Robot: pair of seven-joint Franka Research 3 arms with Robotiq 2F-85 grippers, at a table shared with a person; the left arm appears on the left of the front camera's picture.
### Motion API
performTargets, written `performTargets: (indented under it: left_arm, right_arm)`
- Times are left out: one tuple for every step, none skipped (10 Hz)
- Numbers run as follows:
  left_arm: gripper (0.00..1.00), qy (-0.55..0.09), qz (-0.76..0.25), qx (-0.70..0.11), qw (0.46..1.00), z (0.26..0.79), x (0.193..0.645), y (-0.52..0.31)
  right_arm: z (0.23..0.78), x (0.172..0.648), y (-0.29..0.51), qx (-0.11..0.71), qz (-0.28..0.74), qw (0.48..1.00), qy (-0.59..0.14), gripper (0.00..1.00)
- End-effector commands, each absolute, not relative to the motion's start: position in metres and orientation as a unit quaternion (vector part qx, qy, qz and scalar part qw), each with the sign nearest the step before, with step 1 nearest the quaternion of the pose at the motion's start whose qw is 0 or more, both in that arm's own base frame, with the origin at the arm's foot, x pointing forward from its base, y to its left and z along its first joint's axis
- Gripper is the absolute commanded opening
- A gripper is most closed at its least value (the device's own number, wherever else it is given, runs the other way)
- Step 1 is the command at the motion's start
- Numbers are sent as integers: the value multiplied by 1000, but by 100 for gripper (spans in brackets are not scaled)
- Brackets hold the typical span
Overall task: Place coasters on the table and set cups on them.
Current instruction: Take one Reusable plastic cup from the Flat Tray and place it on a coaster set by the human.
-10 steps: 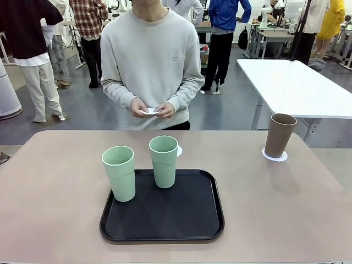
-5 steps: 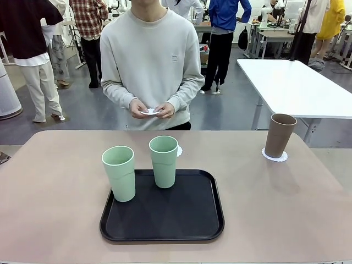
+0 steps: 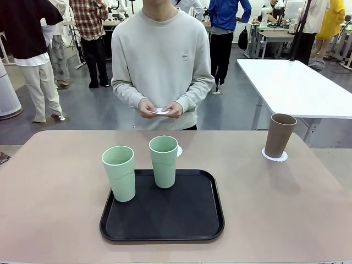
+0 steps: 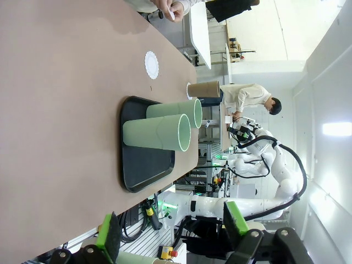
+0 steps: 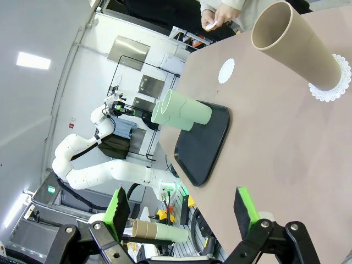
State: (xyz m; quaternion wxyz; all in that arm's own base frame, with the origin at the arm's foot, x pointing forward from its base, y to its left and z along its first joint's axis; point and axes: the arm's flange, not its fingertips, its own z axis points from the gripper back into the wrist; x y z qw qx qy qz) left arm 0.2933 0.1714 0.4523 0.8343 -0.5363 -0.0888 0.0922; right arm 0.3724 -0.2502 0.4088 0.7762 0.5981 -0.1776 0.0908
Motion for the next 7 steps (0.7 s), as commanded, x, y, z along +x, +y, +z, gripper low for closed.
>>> performTargets:
  left_arm:
    - [100,-93,91,-539,832,453,292,172]
    - [100,-93,91,-539,832,453,292,172]
    - [100,-93,91,-539,832,453,292,172]
    - [100,-93,91,-539,832,453,292,172]
    - [100,-93,91,-539,832,453,292,172]
    - [100,-93,91,-539,832,453,292,172]
    - [100,-93,91,-539,832,453,292,172]
  right_arm:
    - [409,372,-250,598,91,776,-178,100]
    - [427,378,-239,594,196,761,-172,100]
    - [458,389,-221,553,255,777,-160,100]
    - [491,404,-202,500,301,797,-153,100]
    - [520,421,-179,467,339,803,-146,100]
    - [547,438,-146,433,376,807,-142,100]
    - [567,448,-109,395,417,807,-134,100]
